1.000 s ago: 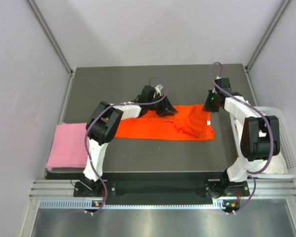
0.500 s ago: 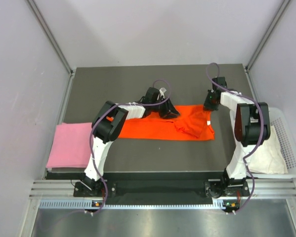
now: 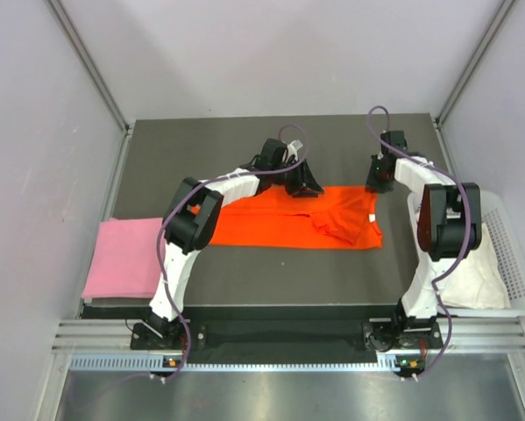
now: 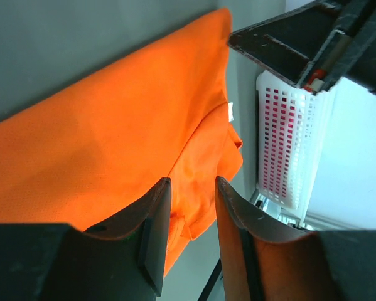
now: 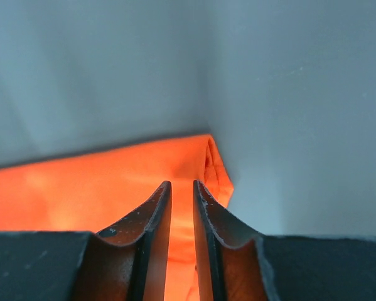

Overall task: Fold and stack the t-shirts
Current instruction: Fold the tshirt

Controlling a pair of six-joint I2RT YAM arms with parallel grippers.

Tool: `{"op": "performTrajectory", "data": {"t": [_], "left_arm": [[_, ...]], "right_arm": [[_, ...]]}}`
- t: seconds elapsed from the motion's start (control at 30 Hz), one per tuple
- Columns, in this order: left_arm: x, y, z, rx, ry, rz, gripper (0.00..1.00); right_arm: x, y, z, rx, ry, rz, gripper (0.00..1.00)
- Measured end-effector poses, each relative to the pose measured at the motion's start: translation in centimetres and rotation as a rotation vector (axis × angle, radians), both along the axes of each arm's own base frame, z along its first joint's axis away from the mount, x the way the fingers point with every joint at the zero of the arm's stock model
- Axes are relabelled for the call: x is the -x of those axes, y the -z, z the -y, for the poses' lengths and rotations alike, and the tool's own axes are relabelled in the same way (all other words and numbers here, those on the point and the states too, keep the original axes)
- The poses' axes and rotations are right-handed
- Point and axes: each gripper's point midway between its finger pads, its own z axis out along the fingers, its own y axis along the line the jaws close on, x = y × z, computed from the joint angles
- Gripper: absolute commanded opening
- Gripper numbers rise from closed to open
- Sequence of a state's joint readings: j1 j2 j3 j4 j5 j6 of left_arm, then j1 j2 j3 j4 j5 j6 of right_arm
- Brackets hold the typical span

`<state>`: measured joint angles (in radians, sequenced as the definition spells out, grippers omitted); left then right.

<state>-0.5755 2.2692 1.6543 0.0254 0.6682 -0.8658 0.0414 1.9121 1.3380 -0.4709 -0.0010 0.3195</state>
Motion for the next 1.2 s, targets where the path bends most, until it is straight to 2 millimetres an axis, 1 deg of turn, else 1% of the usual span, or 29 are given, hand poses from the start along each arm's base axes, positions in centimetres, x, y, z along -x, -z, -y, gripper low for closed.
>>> {"op": "performTrajectory", "data": {"t": [0.07,0.13,0.23,0.3,0.37,0.4,0.43,0.53,0.6,0.67,0.8,1.0,1.1,1.2], "left_arm": [[0.4,0.3,-0.1,0.0,0.009,-0.018,0.39],[1.0,0.8,-0.1,0.007,0.015,-0.037,0.39],[2.5,2.3,-0.2,-0.006,0.028,-0.09,0.38],[3.5,3.2,-0.1,-0.017,0.038,-0.121,0.38],[4.7,4.0,0.0,-0.034,0.052,-0.139,0.38],[5.1,4.4,0.1,-0.042,0.06,-0.142,0.37],[5.5,4.7,0.1,-0.053,0.067,-0.143,0.37],[5.9,4.9,-0.1,-0.091,0.075,-0.121,0.36],[6.0,4.6,-0.7,-0.131,0.072,-0.099,0.37],[6.0,4.0,-1.4,-0.173,0.059,-0.073,0.39],[5.6,2.0,-2.7,-0.237,0.03,-0.006,0.39],[4.5,-2.2,-4.4,-0.273,-0.016,0.096,0.39],[4.1,-3.8,-5.4,-0.278,-0.042,0.119,0.39],[3.8,-4.6,-7.0,-0.283,-0.074,0.123,0.39]], "right_arm": [[0.3,-0.9,-0.3,0.003,-0.012,0.009,0.22],[0.6,-2.4,-1.0,-0.011,-0.03,0.031,0.22],[1.2,-4.9,-2.9,-0.073,-0.065,0.092,0.21],[2.8,-5.9,-4.7,-0.126,-0.096,0.113,0.21],[4.5,-5.9,-6.6,-0.177,-0.129,0.114,0.2],[5.7,-5.4,-7.7,-0.209,-0.148,0.102,0.2],[6.5,-4.9,-8.5,-0.23,-0.159,0.089,0.2],[9.9,-2.2,-10.5,-0.29,-0.193,0.004,0.19],[11.9,-0.7,-11.5,-0.332,-0.207,-0.052,0.18],[12.8,-0.2,-12.3,-0.376,-0.216,-0.081,0.18],[12.6,-0.5,-13.6,-0.436,-0.226,-0.068,0.18],[12.2,-1.2,-15.2,-0.482,-0.254,-0.038,0.18],[12.1,-0.7,-16.0,-0.493,-0.266,-0.039,0.18],[12.7,0.5,-16.9,-0.495,-0.282,-0.068,0.18]]}}
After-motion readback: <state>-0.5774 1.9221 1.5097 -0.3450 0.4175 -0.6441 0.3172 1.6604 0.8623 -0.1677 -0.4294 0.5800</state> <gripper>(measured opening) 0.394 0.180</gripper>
